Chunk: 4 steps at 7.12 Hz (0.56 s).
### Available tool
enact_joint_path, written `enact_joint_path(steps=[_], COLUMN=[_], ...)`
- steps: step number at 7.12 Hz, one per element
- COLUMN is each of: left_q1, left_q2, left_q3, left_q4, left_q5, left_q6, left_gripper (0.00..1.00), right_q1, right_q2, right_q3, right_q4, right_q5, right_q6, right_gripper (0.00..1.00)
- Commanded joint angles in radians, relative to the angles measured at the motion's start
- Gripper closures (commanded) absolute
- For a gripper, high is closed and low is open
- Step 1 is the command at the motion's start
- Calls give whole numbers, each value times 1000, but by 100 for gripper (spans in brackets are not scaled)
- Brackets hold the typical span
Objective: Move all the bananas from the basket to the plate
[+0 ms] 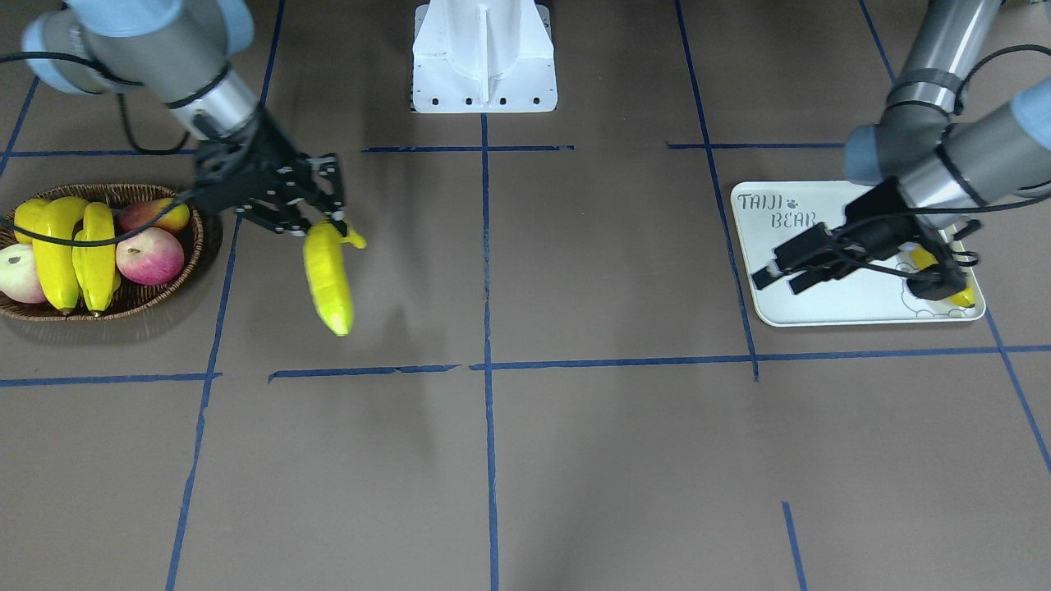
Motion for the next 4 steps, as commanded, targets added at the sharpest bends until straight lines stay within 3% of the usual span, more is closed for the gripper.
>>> enact_joint_path(steps=[1,4], left_q1=[110,255], left_q2=[-109,-213], left_q3=[-7,-7], left_q4=[3,12], left_q5=[144,341], left_q6=[-119,-199], left_gripper=[0,0], right_q1=[-48,-74], right_q2=[175,269], right_q3=[-113,-135], right_q4=[0,-49], right_q5=[-44,-46], right_q6=[77,100], right_gripper=[99,98])
